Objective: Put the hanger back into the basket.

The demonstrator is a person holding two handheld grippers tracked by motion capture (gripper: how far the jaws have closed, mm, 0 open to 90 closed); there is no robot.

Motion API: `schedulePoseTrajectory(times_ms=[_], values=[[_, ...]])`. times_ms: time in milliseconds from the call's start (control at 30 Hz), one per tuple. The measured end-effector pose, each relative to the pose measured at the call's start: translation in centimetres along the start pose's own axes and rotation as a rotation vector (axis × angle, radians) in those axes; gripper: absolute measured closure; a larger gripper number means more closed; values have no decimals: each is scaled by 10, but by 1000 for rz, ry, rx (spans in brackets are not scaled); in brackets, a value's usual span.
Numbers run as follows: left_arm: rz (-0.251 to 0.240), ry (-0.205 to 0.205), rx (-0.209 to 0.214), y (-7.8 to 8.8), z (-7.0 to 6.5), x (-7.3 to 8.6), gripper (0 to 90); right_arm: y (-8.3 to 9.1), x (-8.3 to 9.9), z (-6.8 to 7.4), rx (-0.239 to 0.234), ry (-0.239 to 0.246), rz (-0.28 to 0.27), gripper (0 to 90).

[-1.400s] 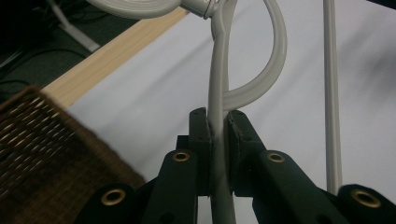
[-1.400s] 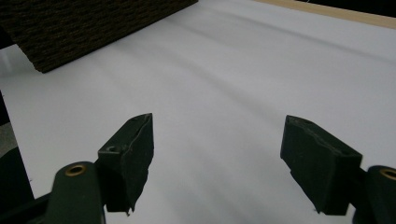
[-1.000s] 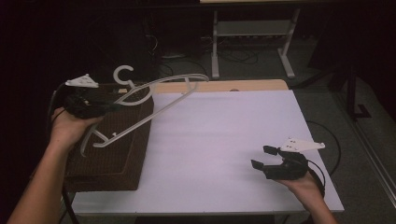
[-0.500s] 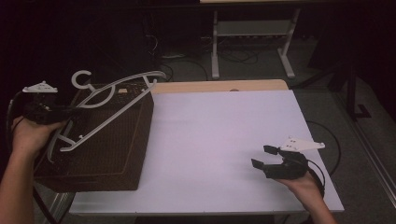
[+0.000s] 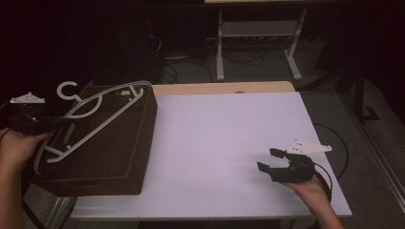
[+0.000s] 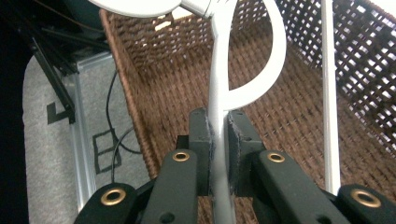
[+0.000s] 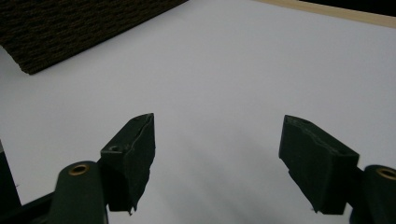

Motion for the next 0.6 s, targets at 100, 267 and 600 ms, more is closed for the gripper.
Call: schedulePoseTrajectory(times_ms=[100,267,600], values=[[10,7,4,-4,1,4,823,0,0,-1,3,1,-2,263],[8,22,4,-8,3,7,822,1,0,-1,5,2,-4,265],[40,18,-11,-10,8,17,822,1,0,-2,8,-1,-2,271]])
Point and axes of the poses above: each handheld gripper's, and its own axes: y roughly backward along the jaws, x roughly out of its underside, z roughly to its left, the point moved 5 cm from there along -y, roughly forward along the jaws, and after that the axes turned 3 degrees about -x, right-handed, at the moved point
